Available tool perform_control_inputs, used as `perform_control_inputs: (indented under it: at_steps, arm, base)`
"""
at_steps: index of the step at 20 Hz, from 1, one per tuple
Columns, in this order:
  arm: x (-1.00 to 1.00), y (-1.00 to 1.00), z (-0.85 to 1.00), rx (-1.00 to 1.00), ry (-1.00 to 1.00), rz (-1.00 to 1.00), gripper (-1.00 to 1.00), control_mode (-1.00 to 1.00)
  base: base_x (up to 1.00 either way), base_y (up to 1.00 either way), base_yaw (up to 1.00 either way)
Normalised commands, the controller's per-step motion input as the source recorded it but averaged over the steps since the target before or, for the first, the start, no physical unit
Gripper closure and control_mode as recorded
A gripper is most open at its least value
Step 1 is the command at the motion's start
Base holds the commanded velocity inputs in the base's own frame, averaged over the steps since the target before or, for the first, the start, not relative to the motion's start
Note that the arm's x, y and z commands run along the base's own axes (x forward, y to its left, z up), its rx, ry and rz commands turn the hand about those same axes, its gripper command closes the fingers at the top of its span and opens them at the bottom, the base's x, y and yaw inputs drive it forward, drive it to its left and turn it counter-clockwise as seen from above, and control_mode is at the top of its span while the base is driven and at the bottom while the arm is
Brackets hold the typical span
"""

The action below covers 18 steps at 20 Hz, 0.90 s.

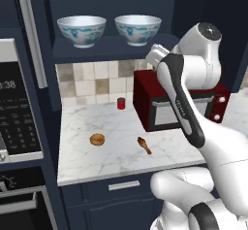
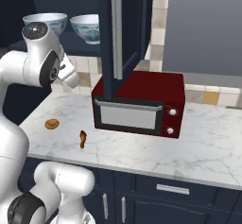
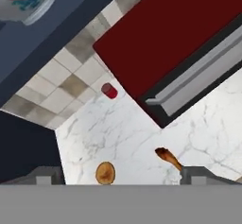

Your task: Pick both bowls and place them on the counter. Then place the chicken drumstick in one bowl and place the bread in the other bowl.

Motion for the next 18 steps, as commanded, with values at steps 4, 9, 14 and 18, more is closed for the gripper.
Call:
perform_control_inputs:
  at_steps: [4, 9, 14, 18]
  arm:
    - [0.0, 0.1, 0.46, 0.25, -0.1, -0.09, -1.0, -1.0]
    - [0.04, 0.0, 0.51, 0.3, -0.1, -0.12, -1.0, -1.0]
    - [0.17, -0.01, 0.4, 0.31, -0.04, -0.16, -1.0, -1.0]
    - [0.26, -0.03, 0.35, 0.24, 0.0, -0.1, -1.0, -1.0]
  base:
    - [0.0, 0.0, 0.0]
    - [0.0, 0.0, 0.0]
    - [0.0, 0.0, 0.0]
    - [0.0, 0.0, 0.0]
